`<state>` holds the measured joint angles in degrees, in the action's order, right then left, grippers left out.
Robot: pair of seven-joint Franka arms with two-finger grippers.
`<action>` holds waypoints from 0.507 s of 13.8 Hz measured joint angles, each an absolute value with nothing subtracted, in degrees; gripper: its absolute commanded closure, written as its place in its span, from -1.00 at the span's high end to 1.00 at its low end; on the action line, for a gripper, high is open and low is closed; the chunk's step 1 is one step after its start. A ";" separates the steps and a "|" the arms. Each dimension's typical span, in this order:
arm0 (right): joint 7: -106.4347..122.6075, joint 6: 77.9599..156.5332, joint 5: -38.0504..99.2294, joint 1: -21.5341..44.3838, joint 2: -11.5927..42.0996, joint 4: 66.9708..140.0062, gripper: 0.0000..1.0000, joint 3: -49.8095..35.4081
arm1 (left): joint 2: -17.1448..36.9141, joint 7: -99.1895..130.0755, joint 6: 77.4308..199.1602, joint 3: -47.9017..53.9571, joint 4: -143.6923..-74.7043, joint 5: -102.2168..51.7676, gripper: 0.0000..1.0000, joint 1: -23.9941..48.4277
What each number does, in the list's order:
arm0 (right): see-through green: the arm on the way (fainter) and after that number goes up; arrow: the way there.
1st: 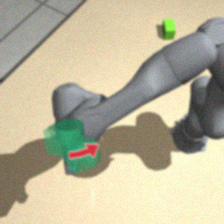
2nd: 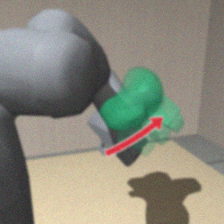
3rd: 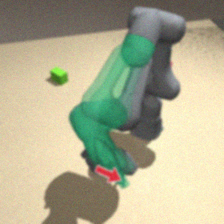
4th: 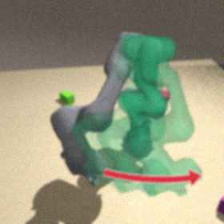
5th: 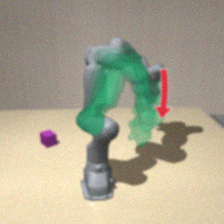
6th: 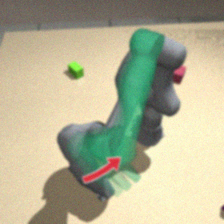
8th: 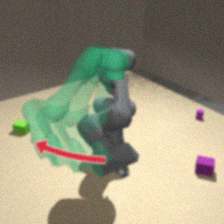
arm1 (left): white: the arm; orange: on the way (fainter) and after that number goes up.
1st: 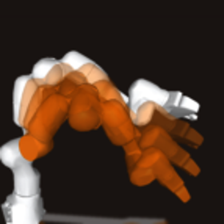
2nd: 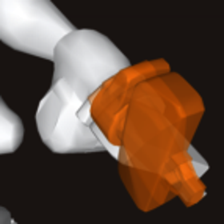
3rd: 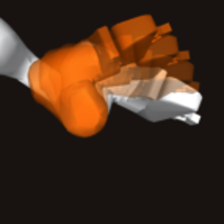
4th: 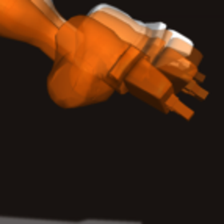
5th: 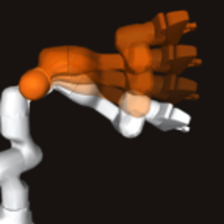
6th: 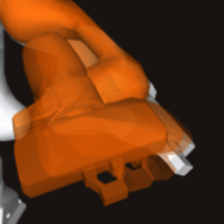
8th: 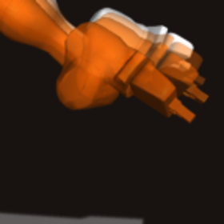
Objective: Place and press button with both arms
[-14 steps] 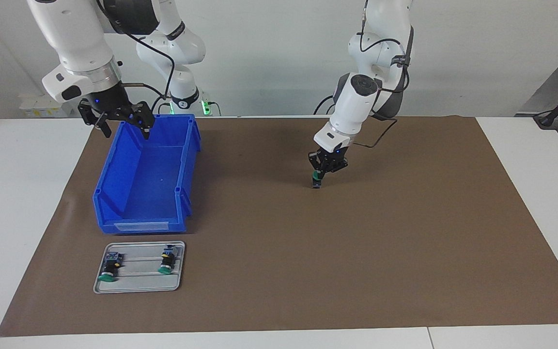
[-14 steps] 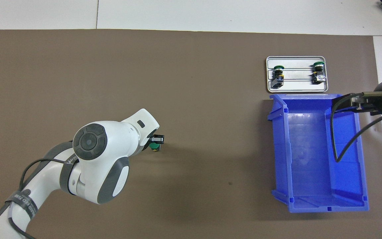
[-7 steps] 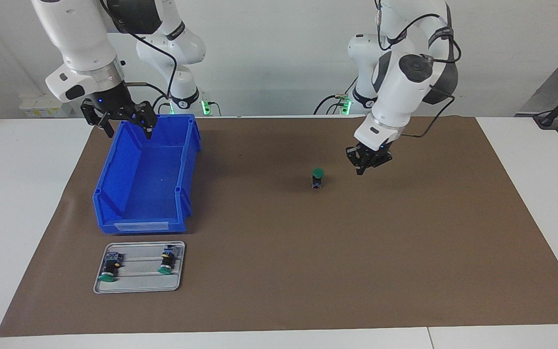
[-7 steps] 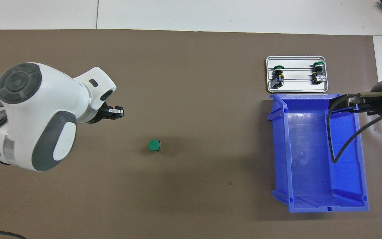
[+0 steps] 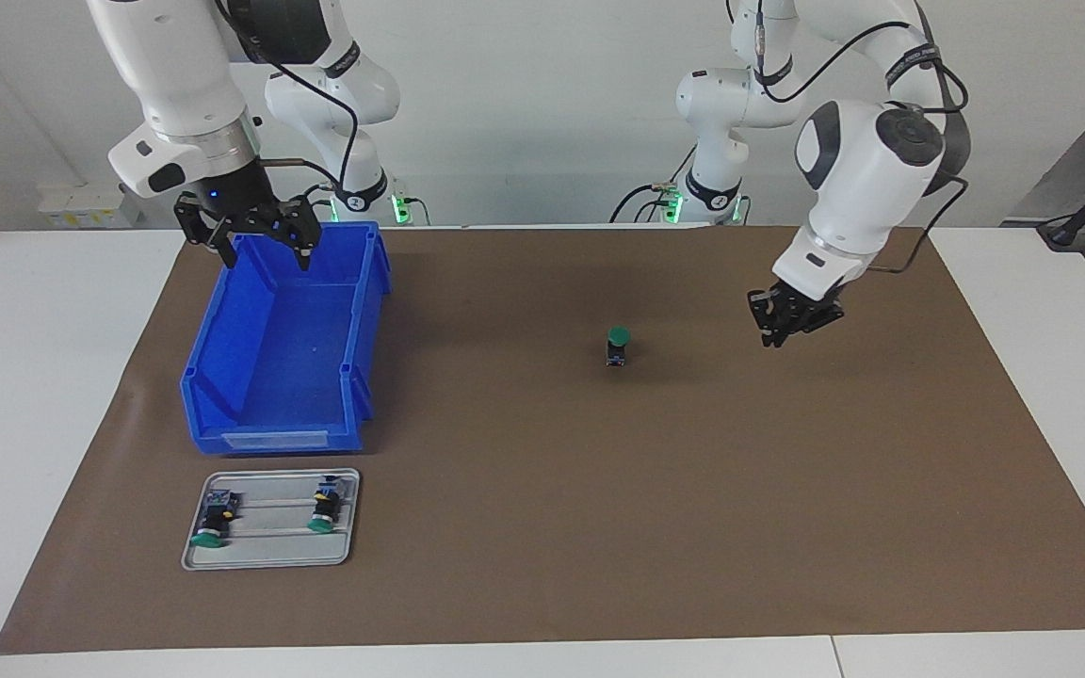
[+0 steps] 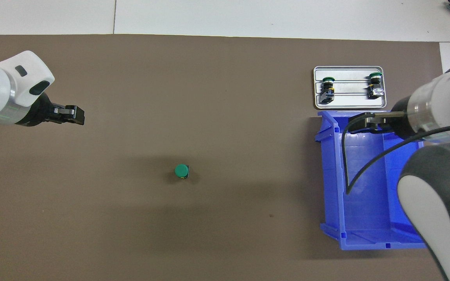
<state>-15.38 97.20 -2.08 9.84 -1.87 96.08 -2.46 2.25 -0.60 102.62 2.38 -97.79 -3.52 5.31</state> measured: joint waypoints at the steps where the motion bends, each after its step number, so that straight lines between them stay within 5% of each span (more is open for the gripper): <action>1: -17.12 98.29 -2.08 11.57 -1.85 96.75 0.90 -2.48 | 2.22 -0.57 99.51 2.44 -95.07 -3.01 0.14 5.31; 7: -33.83 104.61 -2.68 23.86 1.83 98.61 0.90 -2.66 | 2.26 -0.07 90.54 2.34 -87.11 1.29 0.36 5.31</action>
<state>-33.83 104.61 -2.68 23.86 1.83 98.61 -2.66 2.26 -0.07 90.54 2.34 -87.11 1.29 5.31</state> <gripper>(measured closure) 0.048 0.401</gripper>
